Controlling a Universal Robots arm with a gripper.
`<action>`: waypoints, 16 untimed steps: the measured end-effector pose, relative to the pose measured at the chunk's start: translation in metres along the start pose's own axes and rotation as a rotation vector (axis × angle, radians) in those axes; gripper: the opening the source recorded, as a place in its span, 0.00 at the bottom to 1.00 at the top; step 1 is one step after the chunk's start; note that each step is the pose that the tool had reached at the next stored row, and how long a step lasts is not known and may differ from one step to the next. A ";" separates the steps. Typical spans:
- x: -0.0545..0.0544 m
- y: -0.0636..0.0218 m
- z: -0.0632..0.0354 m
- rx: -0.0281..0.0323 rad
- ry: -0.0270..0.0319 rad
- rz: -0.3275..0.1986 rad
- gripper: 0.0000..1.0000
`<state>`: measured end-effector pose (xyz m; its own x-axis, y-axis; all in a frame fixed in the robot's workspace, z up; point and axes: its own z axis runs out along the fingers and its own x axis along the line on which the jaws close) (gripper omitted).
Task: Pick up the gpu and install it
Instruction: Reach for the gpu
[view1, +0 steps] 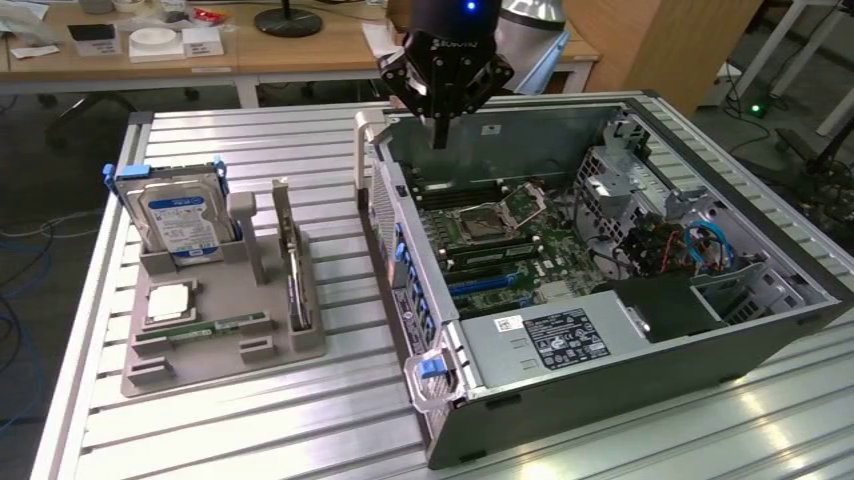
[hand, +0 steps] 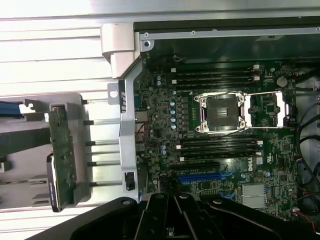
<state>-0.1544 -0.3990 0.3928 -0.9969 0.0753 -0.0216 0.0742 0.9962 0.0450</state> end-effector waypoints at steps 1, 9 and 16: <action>0.000 0.0000 0.0000 0.0000 0.0000 0.000 0.11; 0.004 -0.0003 0.0000 0.0000 0.0002 0.000 0.11; 0.007 -0.0005 0.0000 0.0001 0.0008 0.000 0.11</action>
<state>-0.1612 -0.3990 0.3926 -0.9969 0.0753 -0.0208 0.0743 0.9962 0.0449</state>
